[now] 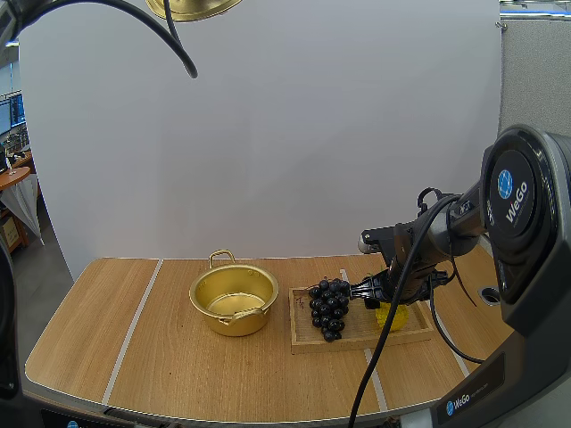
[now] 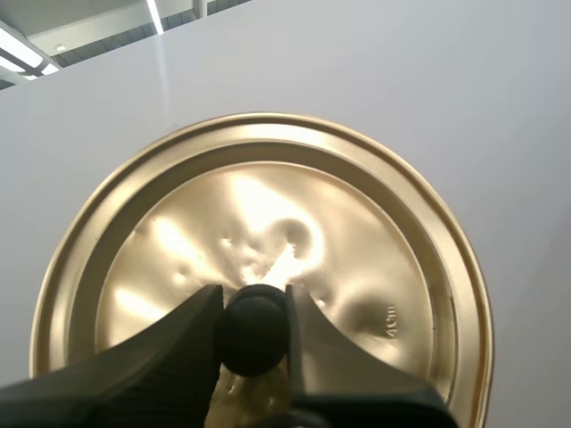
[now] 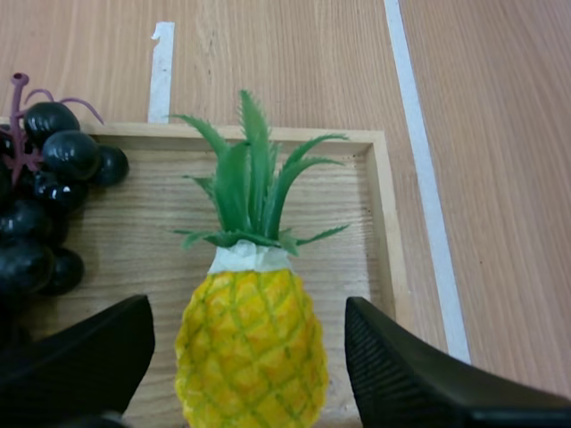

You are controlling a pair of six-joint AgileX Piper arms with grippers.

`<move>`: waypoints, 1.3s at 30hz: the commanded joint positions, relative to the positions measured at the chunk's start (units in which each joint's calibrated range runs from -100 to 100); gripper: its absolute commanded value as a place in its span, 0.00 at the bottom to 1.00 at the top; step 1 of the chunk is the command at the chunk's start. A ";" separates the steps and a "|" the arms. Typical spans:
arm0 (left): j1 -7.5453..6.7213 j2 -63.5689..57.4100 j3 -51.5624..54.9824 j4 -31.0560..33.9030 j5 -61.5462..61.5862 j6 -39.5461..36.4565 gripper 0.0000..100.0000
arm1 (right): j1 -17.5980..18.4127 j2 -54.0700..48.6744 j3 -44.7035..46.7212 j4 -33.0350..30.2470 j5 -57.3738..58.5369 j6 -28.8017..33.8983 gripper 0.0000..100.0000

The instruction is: Open the pot, put the pineapple inside, and close it

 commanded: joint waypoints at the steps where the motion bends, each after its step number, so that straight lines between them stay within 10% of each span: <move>1: -0.09 0.01 -0.41 0.56 -1.88 -0.47 0.00 | -0.16 0.40 0.21 -0.02 -2.11 -0.41 1.00; 24: -0.09 0.01 -0.41 0.56 -1.88 -0.47 0.00 | -0.16 10.56 0.21 -0.02 -10.13 -0.77 1.00; 30: -0.09 0.01 -0.41 0.56 -1.88 -0.47 0.00 | -0.16 9.94 0.21 -0.02 -8.87 -0.77 0.00; 39: -0.09 0.01 -0.41 0.56 -1.88 -0.47 0.00 | 1.45 -1.88 0.21 -0.02 -7.87 -2.11 0.00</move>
